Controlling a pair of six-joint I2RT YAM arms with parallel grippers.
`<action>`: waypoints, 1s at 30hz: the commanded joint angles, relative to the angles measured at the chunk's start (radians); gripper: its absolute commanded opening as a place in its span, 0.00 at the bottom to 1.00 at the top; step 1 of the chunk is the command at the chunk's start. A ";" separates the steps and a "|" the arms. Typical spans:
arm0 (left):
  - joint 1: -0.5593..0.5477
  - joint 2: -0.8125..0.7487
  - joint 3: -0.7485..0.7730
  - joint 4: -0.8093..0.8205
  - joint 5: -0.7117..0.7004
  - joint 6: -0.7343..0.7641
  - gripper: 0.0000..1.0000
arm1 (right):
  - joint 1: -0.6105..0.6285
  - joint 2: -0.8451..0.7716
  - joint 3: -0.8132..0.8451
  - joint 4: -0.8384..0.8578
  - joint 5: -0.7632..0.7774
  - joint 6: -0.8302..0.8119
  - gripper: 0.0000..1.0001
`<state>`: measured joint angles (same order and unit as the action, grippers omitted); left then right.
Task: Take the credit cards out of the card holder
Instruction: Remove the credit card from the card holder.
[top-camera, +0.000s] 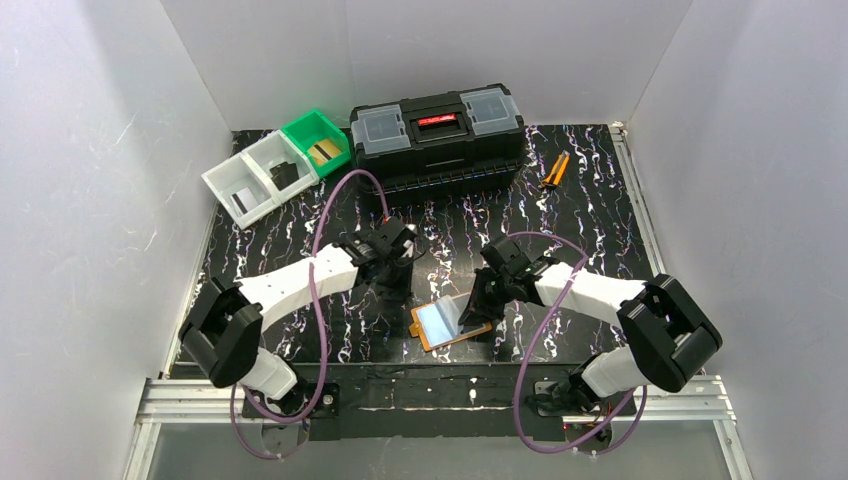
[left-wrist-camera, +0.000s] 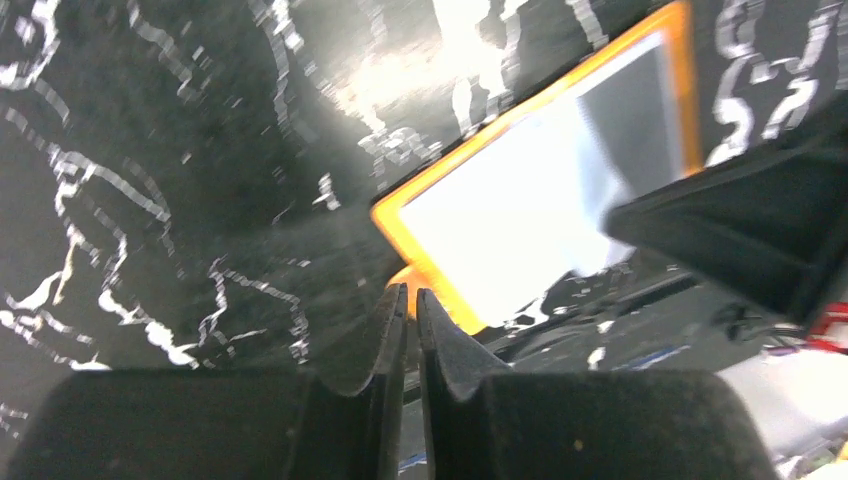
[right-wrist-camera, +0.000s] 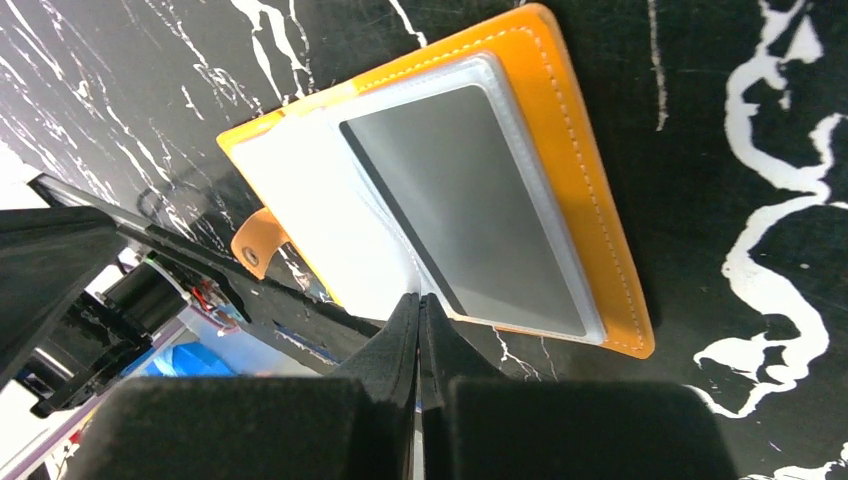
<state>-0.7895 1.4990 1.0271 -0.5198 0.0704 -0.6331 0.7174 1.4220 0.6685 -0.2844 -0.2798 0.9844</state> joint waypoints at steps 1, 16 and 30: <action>0.013 -0.059 -0.111 -0.068 -0.053 -0.019 0.06 | 0.000 -0.010 0.046 0.025 -0.036 -0.024 0.01; 0.013 0.022 -0.188 0.070 0.093 -0.070 0.00 | 0.048 0.051 0.097 0.023 -0.049 -0.018 0.01; 0.013 0.159 -0.088 0.112 0.127 -0.042 0.00 | 0.089 0.129 0.154 0.015 -0.037 0.003 0.09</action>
<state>-0.7788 1.6356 0.9051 -0.4110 0.2035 -0.6949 0.7971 1.5299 0.7837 -0.2806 -0.3134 0.9703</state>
